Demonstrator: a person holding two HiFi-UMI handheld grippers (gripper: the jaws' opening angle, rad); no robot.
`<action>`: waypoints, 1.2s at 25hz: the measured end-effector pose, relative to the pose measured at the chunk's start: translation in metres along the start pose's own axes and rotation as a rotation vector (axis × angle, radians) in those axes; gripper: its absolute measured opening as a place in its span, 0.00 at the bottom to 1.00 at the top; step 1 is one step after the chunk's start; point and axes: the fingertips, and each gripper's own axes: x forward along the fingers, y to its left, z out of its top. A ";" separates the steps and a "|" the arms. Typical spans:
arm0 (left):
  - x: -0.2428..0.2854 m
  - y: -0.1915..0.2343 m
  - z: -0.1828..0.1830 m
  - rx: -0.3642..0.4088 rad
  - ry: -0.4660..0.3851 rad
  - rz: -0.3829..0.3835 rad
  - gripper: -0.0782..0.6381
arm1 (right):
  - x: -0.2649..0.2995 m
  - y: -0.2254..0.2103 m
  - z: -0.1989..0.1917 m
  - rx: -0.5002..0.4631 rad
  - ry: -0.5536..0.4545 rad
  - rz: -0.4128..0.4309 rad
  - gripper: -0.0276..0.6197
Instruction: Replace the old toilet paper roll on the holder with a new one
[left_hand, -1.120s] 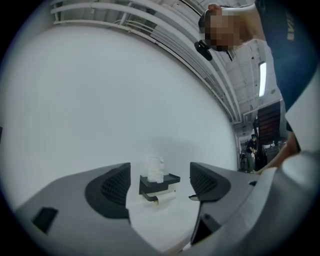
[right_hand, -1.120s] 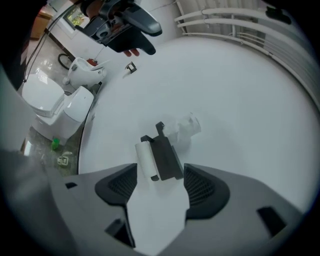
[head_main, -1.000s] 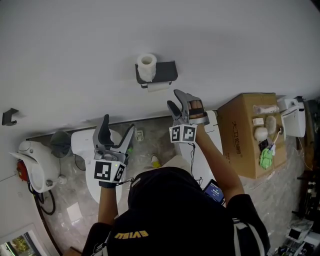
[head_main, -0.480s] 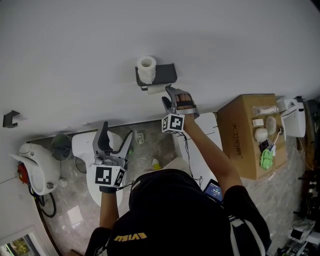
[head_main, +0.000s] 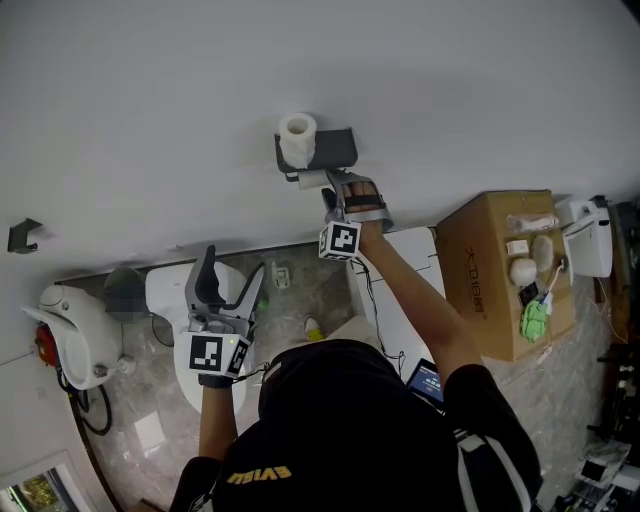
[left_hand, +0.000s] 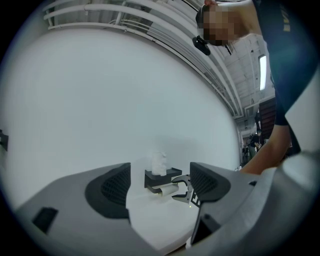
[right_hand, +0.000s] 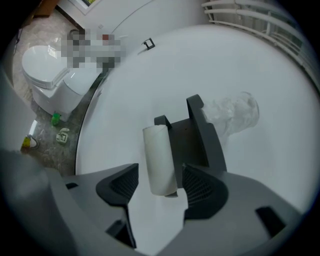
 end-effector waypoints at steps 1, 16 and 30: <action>-0.001 0.000 0.003 -0.006 -0.009 0.001 0.64 | 0.001 0.000 0.002 -0.003 0.002 -0.006 0.46; -0.014 0.010 0.002 0.016 0.017 0.026 0.64 | 0.012 -0.004 0.022 -0.060 -0.003 -0.044 0.36; -0.006 0.001 0.011 0.023 -0.022 -0.008 0.64 | 0.006 -0.008 0.002 -0.053 0.028 -0.057 0.32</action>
